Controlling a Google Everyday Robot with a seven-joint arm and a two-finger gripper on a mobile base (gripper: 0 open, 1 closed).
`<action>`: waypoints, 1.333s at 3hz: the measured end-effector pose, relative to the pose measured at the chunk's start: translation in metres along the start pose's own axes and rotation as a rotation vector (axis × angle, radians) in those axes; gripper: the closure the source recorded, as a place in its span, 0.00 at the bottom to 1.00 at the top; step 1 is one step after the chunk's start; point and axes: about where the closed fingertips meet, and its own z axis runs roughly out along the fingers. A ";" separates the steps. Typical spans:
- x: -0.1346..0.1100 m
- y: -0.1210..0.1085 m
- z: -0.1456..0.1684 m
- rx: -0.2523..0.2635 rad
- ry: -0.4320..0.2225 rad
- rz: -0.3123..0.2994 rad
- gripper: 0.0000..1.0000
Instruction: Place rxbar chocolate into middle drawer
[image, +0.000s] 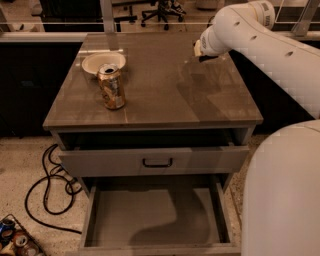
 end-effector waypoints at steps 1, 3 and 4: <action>-0.015 0.006 -0.062 -0.017 -0.020 -0.080 1.00; -0.002 0.019 -0.126 -0.088 -0.046 -0.163 1.00; 0.026 0.037 -0.154 -0.177 -0.062 -0.235 1.00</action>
Offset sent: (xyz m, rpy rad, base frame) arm -0.0901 -0.0041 0.0915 -0.0751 -0.0554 0.1321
